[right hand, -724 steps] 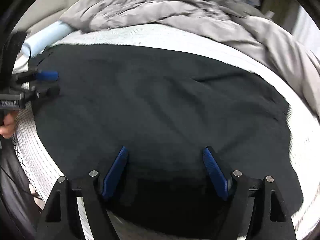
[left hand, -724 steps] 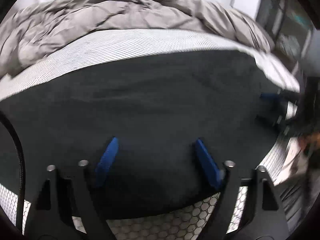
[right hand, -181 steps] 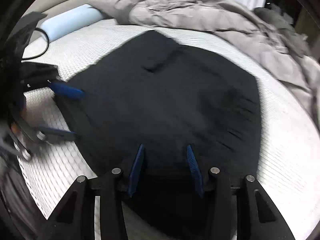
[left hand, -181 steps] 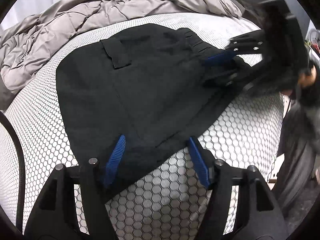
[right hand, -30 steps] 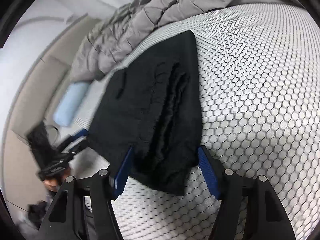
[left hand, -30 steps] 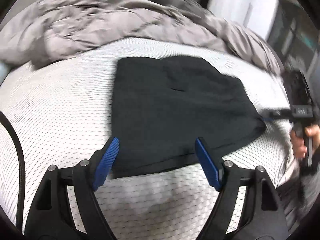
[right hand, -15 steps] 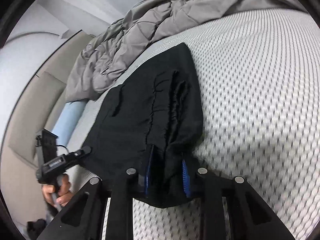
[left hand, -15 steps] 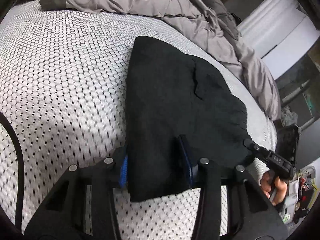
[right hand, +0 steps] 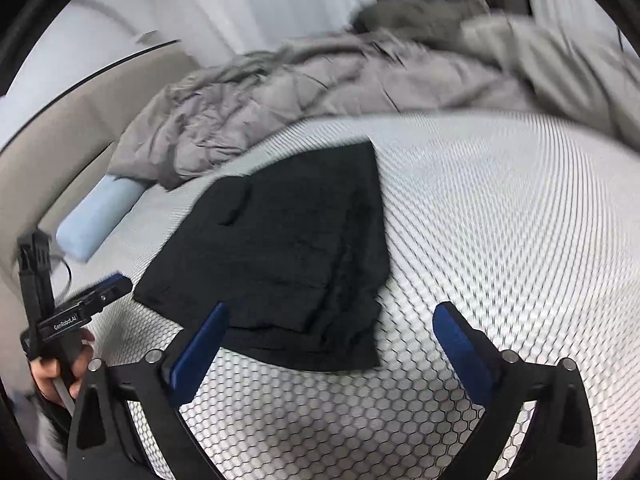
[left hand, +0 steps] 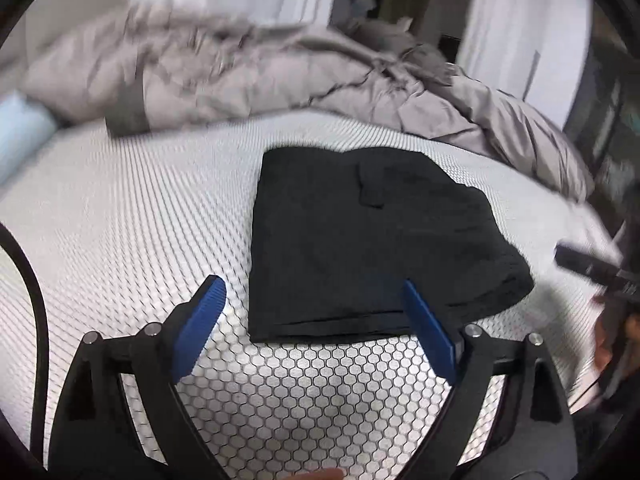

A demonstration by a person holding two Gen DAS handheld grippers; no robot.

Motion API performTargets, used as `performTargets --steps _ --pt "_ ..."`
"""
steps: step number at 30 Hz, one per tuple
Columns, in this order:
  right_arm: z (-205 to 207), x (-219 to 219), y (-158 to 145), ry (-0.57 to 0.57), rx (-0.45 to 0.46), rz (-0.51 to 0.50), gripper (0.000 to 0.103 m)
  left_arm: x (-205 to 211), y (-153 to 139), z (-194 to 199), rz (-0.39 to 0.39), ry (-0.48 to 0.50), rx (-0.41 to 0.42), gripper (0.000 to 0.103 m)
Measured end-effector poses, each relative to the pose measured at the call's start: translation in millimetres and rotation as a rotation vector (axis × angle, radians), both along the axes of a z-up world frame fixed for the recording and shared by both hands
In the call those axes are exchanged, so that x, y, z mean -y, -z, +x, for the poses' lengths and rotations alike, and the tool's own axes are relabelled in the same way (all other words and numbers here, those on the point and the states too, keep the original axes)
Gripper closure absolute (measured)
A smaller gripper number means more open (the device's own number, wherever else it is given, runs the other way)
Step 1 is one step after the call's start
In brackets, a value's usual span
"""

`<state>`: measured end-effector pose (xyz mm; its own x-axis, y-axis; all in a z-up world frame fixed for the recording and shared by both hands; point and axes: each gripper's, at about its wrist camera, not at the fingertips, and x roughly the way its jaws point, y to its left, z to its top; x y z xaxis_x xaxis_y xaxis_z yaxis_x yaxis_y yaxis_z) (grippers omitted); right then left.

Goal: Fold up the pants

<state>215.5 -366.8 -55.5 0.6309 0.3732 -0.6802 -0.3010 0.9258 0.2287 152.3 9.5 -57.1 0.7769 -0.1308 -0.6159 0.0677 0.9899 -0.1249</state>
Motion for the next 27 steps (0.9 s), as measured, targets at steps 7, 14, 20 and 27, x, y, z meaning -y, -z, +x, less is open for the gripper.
performTargets --steps 7,14,20,27 --pt "-38 -27 -14 -0.081 0.148 0.006 0.0 14 -7 -30 0.016 -0.005 0.072 0.001" --pt "-45 -35 -11 -0.035 0.241 0.038 0.0 18 -7 -24 0.029 -0.024 0.102 0.001" --pt "-26 -43 3 -0.025 0.169 0.035 0.0 24 -9 -19 0.046 -0.031 0.161 0.001" --pt "-25 -44 6 -0.005 0.182 0.054 0.0 30 -9 -20 0.08 -0.005 0.185 0.001"
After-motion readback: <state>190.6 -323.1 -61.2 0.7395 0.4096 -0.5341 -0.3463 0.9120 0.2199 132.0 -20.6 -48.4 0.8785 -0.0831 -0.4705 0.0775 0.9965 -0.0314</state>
